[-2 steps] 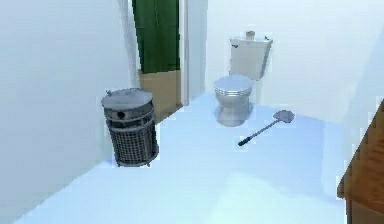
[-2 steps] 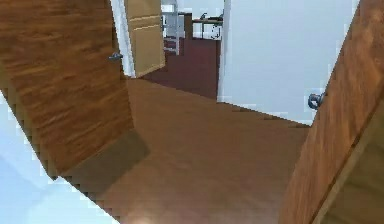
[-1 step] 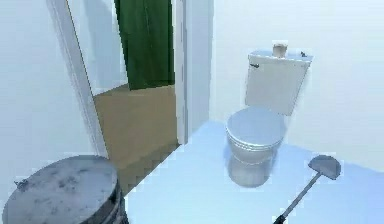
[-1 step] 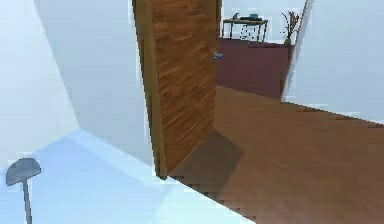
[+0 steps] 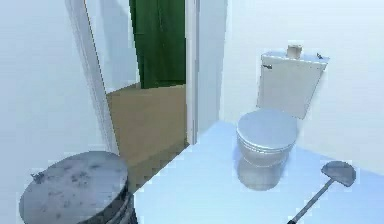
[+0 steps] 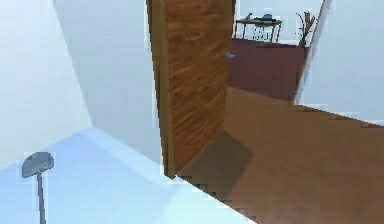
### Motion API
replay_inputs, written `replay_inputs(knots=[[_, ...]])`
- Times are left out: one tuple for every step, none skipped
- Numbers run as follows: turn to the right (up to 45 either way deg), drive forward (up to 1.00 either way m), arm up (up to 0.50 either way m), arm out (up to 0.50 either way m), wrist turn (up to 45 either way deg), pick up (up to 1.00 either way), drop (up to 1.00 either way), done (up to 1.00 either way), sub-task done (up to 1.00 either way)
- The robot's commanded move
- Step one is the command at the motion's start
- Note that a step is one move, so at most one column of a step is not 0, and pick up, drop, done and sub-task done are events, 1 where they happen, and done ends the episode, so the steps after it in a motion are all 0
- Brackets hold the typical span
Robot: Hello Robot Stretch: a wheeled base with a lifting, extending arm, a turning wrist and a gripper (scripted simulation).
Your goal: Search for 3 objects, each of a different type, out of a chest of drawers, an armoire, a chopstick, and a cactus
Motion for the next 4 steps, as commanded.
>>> replay_inputs(knots=[[0.0, 0.7, 0.0, 0.0, 0.0, 0.0, 0.0, 0.0, 0.0], [-15.0, 0.0, 0.0, 0.0, 0.0, 0.0, 0.0, 0.0, 0.0], [0.0, 1.0, 0.0, 0.0, 0.0, 0.0, 0.0, 0.0, 0.0], [0.0, 1.0, 0.0, 0.0, 0.0, 0.0, 0.0, 0.0, 0.0]])
